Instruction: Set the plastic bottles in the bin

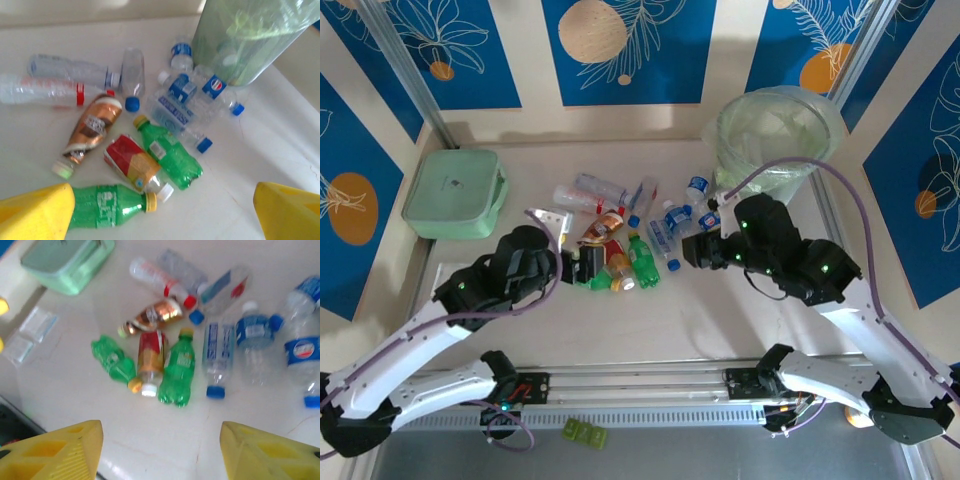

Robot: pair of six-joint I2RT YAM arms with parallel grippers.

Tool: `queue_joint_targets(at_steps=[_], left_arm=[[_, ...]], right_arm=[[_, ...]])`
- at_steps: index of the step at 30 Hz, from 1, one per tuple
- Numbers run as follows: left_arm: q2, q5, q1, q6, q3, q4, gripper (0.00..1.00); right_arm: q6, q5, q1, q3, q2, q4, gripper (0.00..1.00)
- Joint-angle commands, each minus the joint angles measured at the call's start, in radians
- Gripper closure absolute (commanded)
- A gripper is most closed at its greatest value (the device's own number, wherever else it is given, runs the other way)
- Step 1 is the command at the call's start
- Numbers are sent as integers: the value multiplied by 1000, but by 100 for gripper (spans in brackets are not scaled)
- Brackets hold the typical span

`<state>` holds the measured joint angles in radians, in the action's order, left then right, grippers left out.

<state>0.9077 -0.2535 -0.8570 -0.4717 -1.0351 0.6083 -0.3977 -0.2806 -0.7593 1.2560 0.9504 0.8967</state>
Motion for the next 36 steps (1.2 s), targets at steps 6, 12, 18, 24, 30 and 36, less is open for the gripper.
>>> queue_joint_targets(at_steps=[6,12,18,24,30,36], left_arm=[[323,98,196,-329,-223,329,7],[471,77,353,-593,-304,271,8],[701,64,483,-792,-444,244,8],[906,81,586,-917,-551,156,9],[1109,99,632,-902,-726,101,6],[1231,143,656,-962,-790,76,8]], right_arm=[[-129,-3,-41,-163,-41,-52,37],[-172,-41,-49,-211,-45,-97,36],[-203,22,-49,-214,-48,-125,36],[-234,45,-50,-233,-55,-135,35],[-240,12,-52,-240,-54,-101,35],[-259,-25,-48,-253,-68,-81,35]])
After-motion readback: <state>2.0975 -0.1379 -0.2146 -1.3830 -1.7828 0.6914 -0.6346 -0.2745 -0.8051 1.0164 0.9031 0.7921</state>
